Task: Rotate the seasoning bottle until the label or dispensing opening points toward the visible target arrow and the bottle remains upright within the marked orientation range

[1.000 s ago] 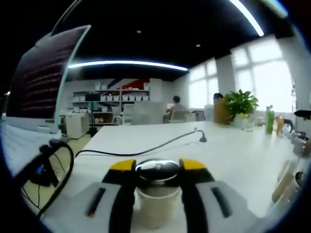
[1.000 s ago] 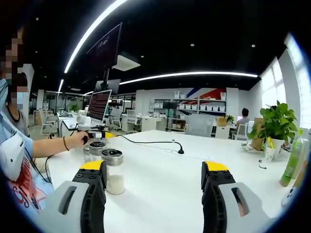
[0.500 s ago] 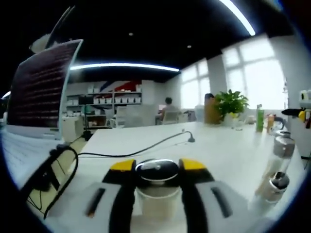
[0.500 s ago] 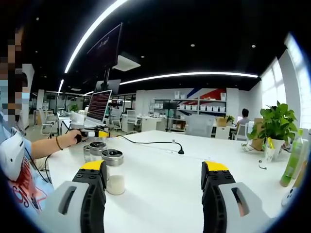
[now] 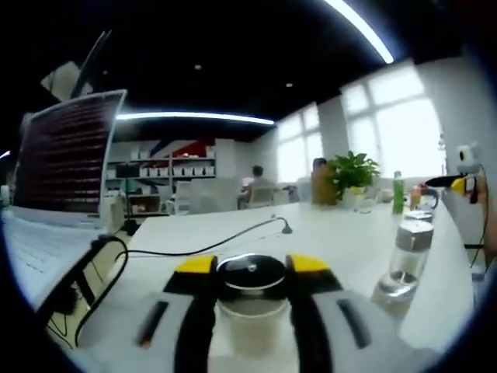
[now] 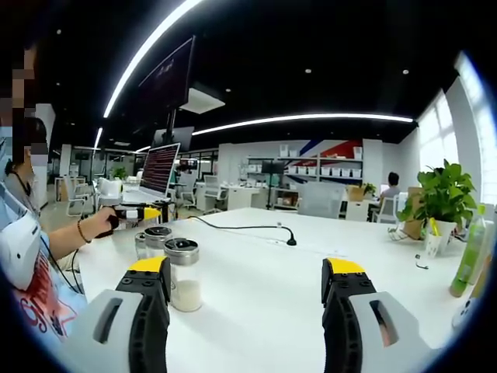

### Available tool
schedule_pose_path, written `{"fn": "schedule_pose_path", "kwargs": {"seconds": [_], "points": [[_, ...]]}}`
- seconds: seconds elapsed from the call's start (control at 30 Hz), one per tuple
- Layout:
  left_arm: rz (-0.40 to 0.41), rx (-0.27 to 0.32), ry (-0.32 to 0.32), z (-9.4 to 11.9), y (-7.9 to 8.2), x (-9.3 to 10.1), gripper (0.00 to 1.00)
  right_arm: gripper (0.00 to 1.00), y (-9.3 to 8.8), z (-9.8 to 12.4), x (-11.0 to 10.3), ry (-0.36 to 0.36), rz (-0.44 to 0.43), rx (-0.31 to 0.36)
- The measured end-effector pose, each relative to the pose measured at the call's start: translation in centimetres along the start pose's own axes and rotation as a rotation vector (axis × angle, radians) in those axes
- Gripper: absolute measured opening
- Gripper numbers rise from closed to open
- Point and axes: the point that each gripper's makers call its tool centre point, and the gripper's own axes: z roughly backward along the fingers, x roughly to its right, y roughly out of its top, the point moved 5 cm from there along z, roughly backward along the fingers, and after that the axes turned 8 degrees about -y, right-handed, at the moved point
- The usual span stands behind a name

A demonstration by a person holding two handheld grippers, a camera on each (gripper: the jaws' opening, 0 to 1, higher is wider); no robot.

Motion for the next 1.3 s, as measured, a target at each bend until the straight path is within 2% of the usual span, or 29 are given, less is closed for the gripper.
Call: {"fn": "schedule_pose_path", "kwargs": {"seconds": [0.23,0.47,0.57,0.7,0.9,1.3], "points": [[0.000,0.011,-0.039,1.3,-0.1,1.6,0.36,0.82,0.0,0.1,0.1,-0.006,0.000,0.001],[-0.044,-0.001,-0.054,2.3,-0.3,3.2,0.36,0.82,-0.2,0.0,0.2,-0.015,-0.011,-0.007],[-0.088,-0.019,-0.046,2.4,-0.6,3.6,0.36,0.82,-0.1,0.1,0.1,-0.014,-0.002,-0.003],[-0.044,-0.008,-0.050,3.1,-1.1,4.0,0.36,0.82,-0.1,0.0,0.1,-0.011,0.001,-0.004],[-0.019,-0.001,-0.068,4.0,-1.7,5.2,0.36,0.82,-0.2,0.0,0.0,-0.006,0.002,-0.011],[-0.037,-0.014,-0.082,3.7,-2.2,6.7,0.36,0.81,-0.4,0.0,0.1,-0.007,-0.004,-0.017]]}}
